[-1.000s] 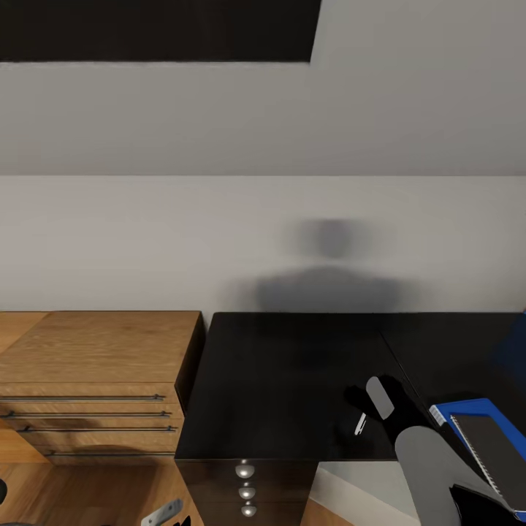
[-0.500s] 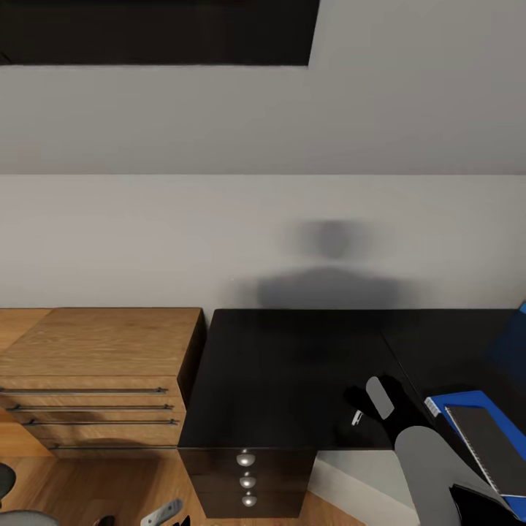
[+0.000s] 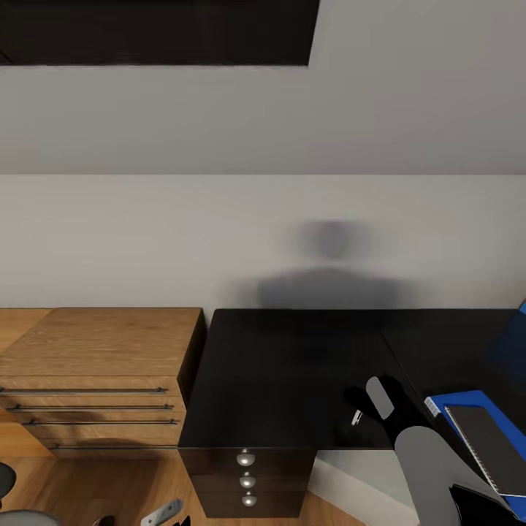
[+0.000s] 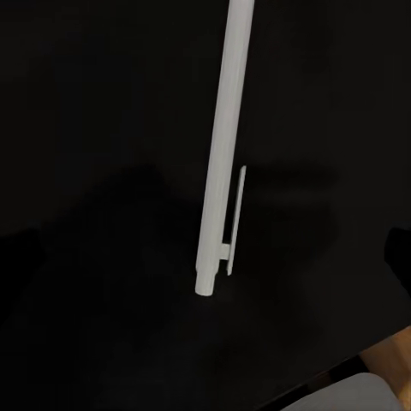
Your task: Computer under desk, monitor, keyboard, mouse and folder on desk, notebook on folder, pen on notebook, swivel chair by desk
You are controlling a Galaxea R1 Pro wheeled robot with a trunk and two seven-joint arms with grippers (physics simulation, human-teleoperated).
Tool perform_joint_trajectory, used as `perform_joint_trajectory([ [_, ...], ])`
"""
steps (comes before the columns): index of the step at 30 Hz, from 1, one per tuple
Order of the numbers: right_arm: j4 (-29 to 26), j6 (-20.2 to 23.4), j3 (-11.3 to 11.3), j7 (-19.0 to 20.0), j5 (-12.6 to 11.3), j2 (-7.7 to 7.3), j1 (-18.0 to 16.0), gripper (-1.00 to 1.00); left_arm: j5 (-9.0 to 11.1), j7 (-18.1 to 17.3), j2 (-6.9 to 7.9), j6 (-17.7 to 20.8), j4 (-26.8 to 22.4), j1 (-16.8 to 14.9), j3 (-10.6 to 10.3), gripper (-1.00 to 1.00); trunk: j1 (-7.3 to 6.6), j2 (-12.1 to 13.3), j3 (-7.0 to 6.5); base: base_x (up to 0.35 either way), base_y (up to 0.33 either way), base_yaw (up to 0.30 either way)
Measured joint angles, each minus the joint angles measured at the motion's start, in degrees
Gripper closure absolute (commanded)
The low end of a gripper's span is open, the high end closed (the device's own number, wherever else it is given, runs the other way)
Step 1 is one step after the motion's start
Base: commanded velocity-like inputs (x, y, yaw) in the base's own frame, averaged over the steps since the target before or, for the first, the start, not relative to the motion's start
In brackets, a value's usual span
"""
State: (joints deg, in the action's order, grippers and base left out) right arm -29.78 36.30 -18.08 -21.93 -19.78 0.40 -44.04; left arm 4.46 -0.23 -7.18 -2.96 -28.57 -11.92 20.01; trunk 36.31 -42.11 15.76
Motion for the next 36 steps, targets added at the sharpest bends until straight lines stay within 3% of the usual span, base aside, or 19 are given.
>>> perform_joint_trajectory([
  [11, 0.0, 0.0, 0.0, 0.0, 0.0, 0.0, 0.01, -1.0, 0.0, 0.07, -0.04, 0.01, 0.0, 0.0, 0.0, -1.0, 1.97, -3.6, 1.61, 0.0, 0.0, 0.0],
  [36, 0.17, -0.09, -0.02, -0.05, 0.08, 0.0, 0.03, -1.0, -0.02, 0.07, -0.01, 0.01, 0.0, 0.0, -0.03, -1.0, 1.98, -3.62, 1.62, 0.0, 0.0, 0.0],
])
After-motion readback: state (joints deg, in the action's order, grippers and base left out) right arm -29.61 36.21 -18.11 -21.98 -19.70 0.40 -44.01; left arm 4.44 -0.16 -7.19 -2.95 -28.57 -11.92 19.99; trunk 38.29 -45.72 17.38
